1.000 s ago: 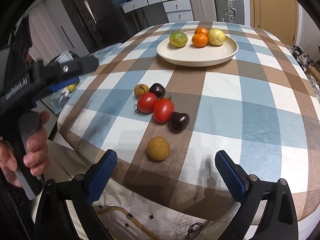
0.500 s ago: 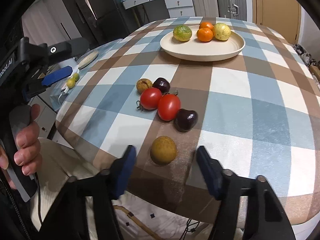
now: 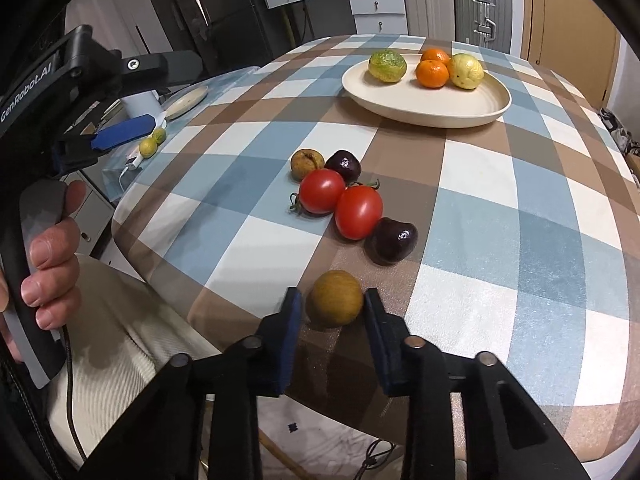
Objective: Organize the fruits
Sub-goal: 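Grasp the large brown round fruit with the right gripper while the left gripper grasps the small brown fruit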
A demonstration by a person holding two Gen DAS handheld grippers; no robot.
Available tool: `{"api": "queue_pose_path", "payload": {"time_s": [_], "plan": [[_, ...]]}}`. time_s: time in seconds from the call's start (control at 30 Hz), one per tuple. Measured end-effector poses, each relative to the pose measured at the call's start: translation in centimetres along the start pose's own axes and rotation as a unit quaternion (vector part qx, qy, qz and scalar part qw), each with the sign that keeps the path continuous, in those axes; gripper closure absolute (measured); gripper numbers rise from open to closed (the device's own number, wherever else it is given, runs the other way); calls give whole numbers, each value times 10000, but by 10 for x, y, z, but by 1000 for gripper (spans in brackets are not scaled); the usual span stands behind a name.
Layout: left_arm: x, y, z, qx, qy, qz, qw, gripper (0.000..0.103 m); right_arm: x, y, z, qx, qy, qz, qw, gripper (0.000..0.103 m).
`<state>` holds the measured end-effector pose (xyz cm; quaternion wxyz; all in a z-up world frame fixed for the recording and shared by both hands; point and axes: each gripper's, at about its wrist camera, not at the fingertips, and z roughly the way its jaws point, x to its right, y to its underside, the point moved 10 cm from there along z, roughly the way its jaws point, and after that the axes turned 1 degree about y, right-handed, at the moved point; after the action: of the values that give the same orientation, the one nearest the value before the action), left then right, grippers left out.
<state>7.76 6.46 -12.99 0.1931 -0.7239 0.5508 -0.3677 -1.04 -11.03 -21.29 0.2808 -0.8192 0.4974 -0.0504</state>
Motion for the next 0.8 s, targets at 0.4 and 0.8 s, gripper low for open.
{"api": "queue_pose_path", "payload": {"time_s": [0.4,0.8], "plan": [[-1,10,16,-303,-29,-69,9995,1,0,-4,-8,112,-4,57,9999,76],[4,21,59,-1392,384,-264,9892,2,1,-20,-35,549,-117,140,9983,76]]}}
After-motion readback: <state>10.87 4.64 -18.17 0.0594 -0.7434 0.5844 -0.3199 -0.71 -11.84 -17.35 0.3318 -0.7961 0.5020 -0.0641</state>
